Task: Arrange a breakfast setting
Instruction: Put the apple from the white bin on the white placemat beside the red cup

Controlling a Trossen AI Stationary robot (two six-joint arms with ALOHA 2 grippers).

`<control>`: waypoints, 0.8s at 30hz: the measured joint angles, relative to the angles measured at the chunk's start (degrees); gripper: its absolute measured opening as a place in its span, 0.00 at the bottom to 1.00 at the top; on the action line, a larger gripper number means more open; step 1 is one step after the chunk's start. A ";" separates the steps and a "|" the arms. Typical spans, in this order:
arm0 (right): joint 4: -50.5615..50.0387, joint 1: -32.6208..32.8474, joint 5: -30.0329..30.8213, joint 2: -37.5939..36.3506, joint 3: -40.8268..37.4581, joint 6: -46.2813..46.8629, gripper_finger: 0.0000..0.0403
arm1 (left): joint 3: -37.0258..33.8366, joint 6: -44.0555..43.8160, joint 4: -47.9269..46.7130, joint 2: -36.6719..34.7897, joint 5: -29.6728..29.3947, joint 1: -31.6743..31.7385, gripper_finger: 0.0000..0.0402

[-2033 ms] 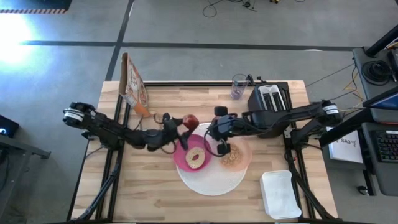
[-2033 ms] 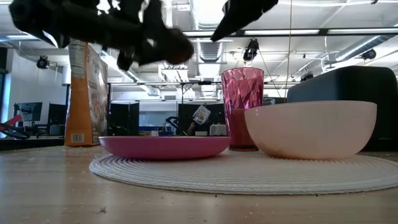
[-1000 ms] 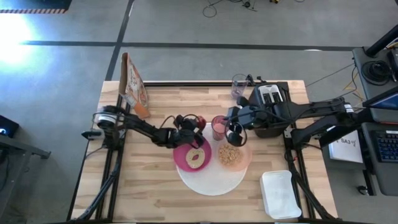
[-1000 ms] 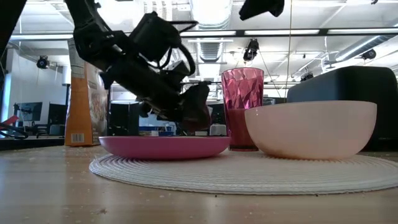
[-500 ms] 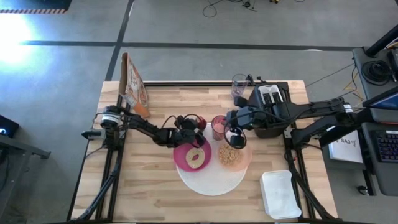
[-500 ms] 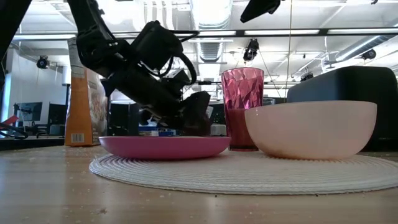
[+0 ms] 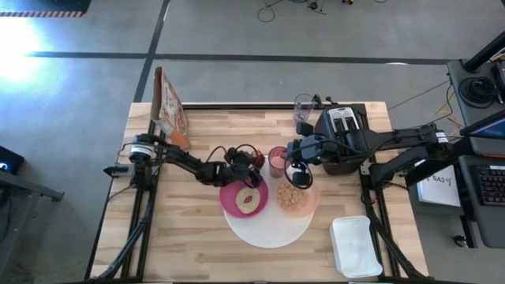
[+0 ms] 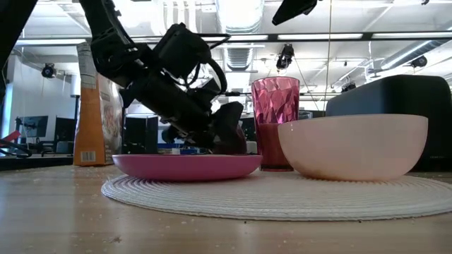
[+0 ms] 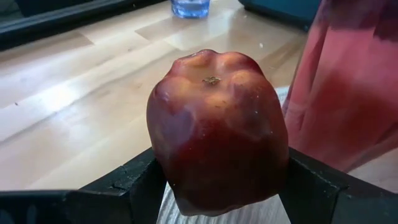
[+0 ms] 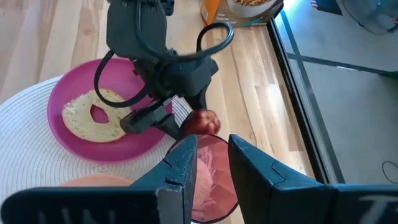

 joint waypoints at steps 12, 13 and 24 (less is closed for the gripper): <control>-0.02 0.00 0.00 0.02 0.00 0.03 0.18 | 0.00 -0.22 3.24 3.03 3.28 0.15 0.61; -0.02 0.00 0.00 0.02 0.02 0.07 0.18 | 0.00 -0.22 3.26 3.03 3.12 0.15 0.61; -0.02 0.00 0.00 0.02 0.00 -0.02 0.20 | 0.00 -1.09 3.61 2.82 1.60 0.15 0.76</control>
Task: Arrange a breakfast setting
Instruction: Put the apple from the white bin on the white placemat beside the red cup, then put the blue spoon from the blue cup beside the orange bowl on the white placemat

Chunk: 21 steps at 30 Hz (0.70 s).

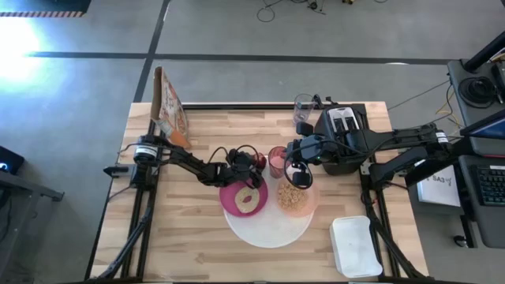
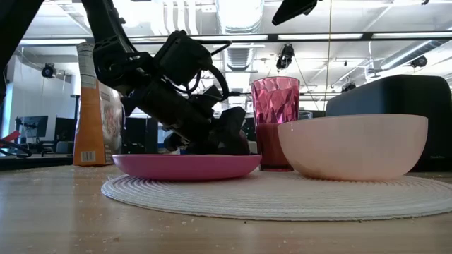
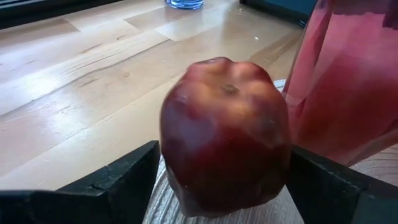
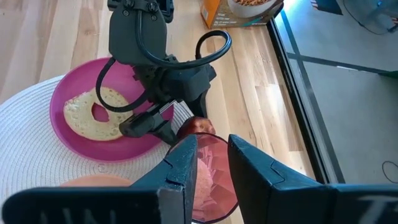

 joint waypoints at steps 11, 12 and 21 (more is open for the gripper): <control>0.00 0.00 0.00 0.00 0.02 0.11 0.21 | -0.17 0.21 -0.58 -2.58 -2.47 -0.08 0.74; 0.00 0.00 0.00 0.00 0.01 0.09 0.20 | -0.28 0.21 -0.63 -2.97 -3.32 -0.17 0.75; 0.00 0.00 -0.02 0.00 0.00 0.09 0.18 | -4.32 -0.25 -0.90 -9.33 -6.40 -1.99 0.77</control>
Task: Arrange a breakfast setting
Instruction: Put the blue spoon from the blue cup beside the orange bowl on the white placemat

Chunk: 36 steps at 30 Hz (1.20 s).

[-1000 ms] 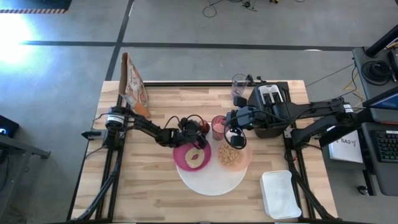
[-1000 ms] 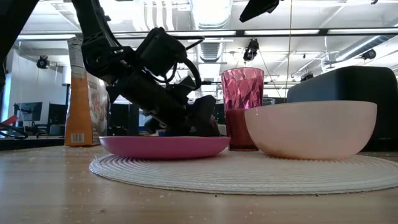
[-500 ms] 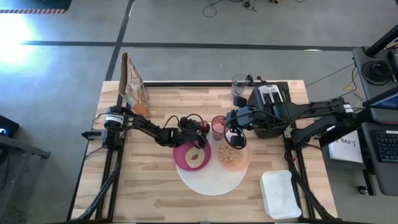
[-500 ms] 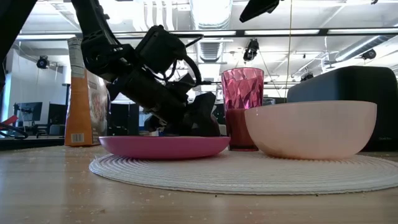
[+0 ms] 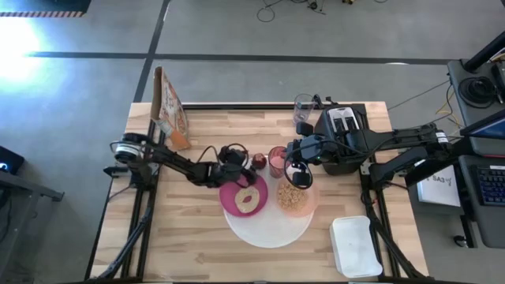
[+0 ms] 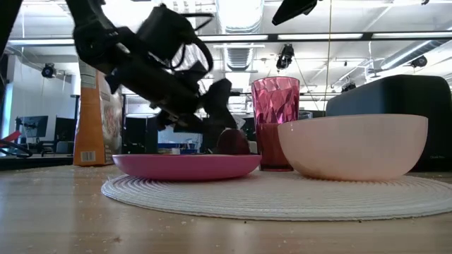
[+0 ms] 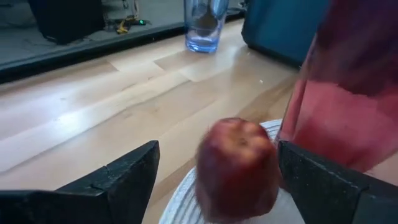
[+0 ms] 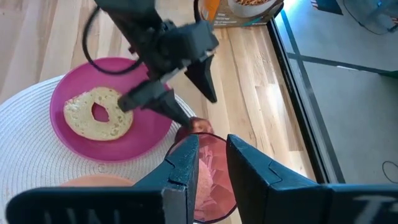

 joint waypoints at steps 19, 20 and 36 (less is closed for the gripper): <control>0.00 0.00 0.00 0.02 0.01 -0.09 0.19 | -12.74 4.46 -0.12 -22.82 -5.59 -11.62 0.71; 0.00 0.00 0.00 0.02 0.01 -0.04 0.19 | -12.75 6.35 -0.02 -24.06 -5.54 -12.69 0.70; 0.02 0.00 0.00 0.02 0.00 -0.20 0.21 | -11.59 27.47 -0.09 -30.63 -5.34 -25.36 0.63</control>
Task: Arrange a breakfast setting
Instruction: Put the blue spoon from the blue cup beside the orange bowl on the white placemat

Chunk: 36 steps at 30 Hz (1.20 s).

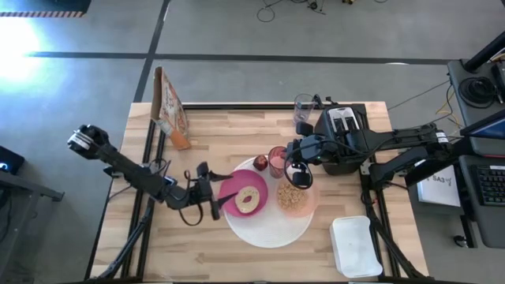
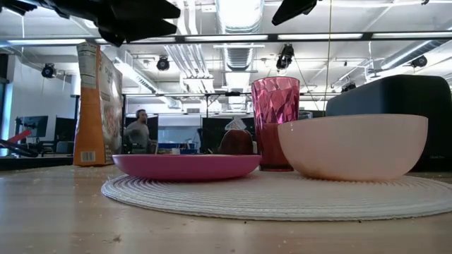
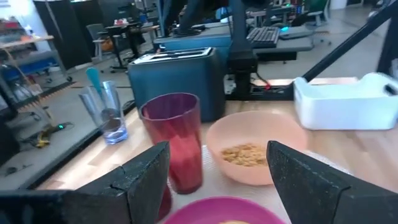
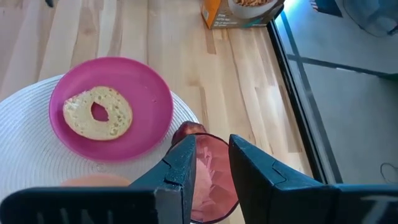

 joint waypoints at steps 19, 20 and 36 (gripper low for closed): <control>8.70 0.01 -0.03 0.06 0.02 2.64 0.20 | 6.59 4.00 -0.15 3.87 9.64 -5.40 0.62; 9.04 0.00 -0.05 0.26 0.02 2.64 0.20 | 6.95 4.83 -0.72 3.93 8.06 -5.17 0.62; 9.03 -1.53 2.07 5.24 0.02 2.15 0.21 | -1.90 4.29 -0.53 -5.30 7.59 0.69 0.62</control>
